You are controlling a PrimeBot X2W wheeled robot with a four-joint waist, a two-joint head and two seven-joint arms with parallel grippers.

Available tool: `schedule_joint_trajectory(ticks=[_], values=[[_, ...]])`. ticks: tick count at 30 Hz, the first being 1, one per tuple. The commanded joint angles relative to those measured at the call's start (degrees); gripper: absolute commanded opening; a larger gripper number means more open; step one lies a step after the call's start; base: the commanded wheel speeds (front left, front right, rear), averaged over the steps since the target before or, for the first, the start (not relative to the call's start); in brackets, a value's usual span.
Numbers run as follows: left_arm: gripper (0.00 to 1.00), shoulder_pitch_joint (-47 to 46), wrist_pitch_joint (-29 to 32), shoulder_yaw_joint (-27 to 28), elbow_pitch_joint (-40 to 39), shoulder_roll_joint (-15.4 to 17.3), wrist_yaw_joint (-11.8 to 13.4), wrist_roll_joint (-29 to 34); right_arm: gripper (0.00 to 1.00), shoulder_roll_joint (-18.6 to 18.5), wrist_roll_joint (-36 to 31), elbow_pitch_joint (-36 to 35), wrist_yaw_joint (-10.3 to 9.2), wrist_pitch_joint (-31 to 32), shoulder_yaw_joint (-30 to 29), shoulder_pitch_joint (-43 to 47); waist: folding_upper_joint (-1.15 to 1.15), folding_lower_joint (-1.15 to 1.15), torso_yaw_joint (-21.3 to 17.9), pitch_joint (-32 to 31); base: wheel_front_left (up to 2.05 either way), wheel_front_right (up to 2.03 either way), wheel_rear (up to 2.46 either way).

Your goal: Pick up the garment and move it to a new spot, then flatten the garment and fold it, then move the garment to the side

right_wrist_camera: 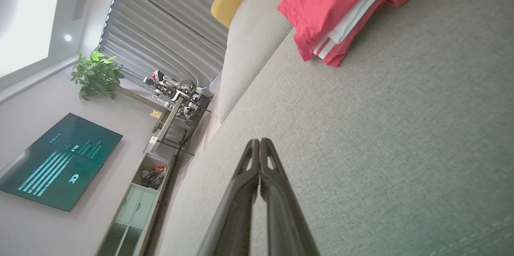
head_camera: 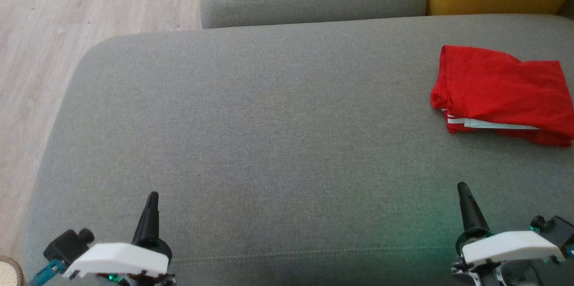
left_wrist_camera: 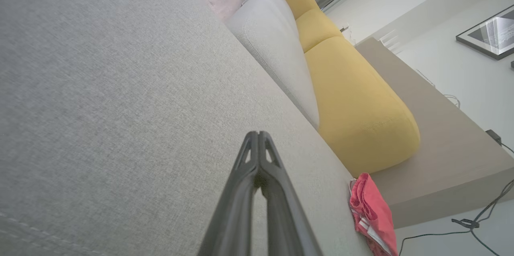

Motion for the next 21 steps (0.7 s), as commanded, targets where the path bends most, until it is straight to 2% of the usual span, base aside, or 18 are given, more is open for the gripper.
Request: schedule_joint_trajectory(ticks=[1,21], values=[[0.0,-3.23,0.26,1.59,-1.36,0.86,-0.77,-1.34,0.0,-0.89,1.36,-1.7,0.0,0.28,0.28,-3.01,0.0,0.0,-0.01,0.03,0.0,0.0,0.0],[0.0,-6.39,3.42,4.73,0.77,0.92,-3.26,-15.55,0.0,-1.08,14.53,-0.76,0.0,3.49,-0.97,-5.52,0.0,0.0,-0.39,0.75,0.0,0.0,0.0]])
